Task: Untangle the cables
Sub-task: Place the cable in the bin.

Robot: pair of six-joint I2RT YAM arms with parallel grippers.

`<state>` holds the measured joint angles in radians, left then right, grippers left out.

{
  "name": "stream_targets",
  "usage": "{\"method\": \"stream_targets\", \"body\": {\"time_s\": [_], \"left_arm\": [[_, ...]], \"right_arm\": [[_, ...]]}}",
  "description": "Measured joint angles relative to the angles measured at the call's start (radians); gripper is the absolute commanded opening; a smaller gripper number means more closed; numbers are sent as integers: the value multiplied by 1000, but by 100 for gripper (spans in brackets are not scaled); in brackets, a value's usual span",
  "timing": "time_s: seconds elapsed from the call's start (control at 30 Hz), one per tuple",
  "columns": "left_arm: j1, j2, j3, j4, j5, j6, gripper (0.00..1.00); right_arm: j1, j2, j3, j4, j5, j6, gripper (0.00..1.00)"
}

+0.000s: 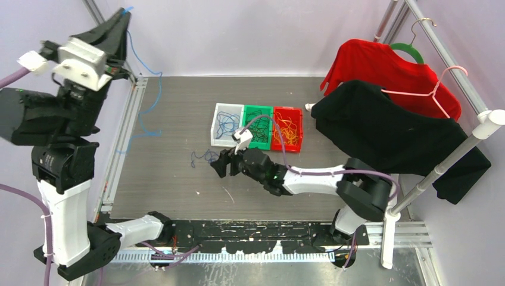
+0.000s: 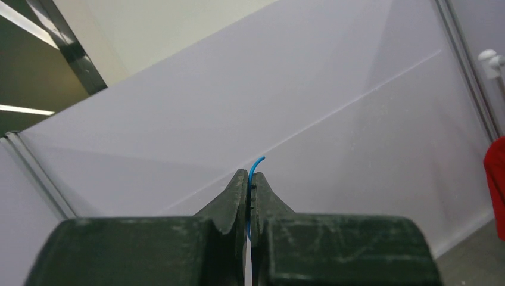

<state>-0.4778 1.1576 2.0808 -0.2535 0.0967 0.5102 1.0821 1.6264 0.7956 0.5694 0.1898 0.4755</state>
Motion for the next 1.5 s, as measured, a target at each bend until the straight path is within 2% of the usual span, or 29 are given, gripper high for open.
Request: {"method": "stream_targets", "body": {"time_s": [0.13, 0.27, 0.3, 0.4, 0.43, 0.67, 1.0, 1.17, 1.5], "left_arm": [[0, -14, -74, -60, 14, -4, 0], [0, -33, -167, -105, 32, -8, 0], [0, -31, -183, -113, 35, -10, 0], [0, -21, -226, -148, 39, -28, 0], [0, -16, -232, -157, 39, -35, 0], [0, 32, -237, -204, 43, -116, 0], [0, 204, -281, -172, 3, -155, 0], [0, 304, -295, -147, -24, -138, 0], [0, 351, -407, -14, -71, -6, 0]], "right_arm": [[-4, -114, 33, -50, -25, -80, 86], [-5, -172, 117, -91, -94, -165, 85], [-5, -178, 142, -97, -113, -185, 81], [-7, -175, 206, -122, -129, -228, 57], [-9, -169, 230, -134, -118, -240, 54], [-76, -61, 348, -171, 50, -257, 56], [-241, -62, 230, -204, 8, -134, 57], [-252, -114, 124, -214, 4, -105, 57], [-279, -303, -53, -220, 35, -67, 57]]}}
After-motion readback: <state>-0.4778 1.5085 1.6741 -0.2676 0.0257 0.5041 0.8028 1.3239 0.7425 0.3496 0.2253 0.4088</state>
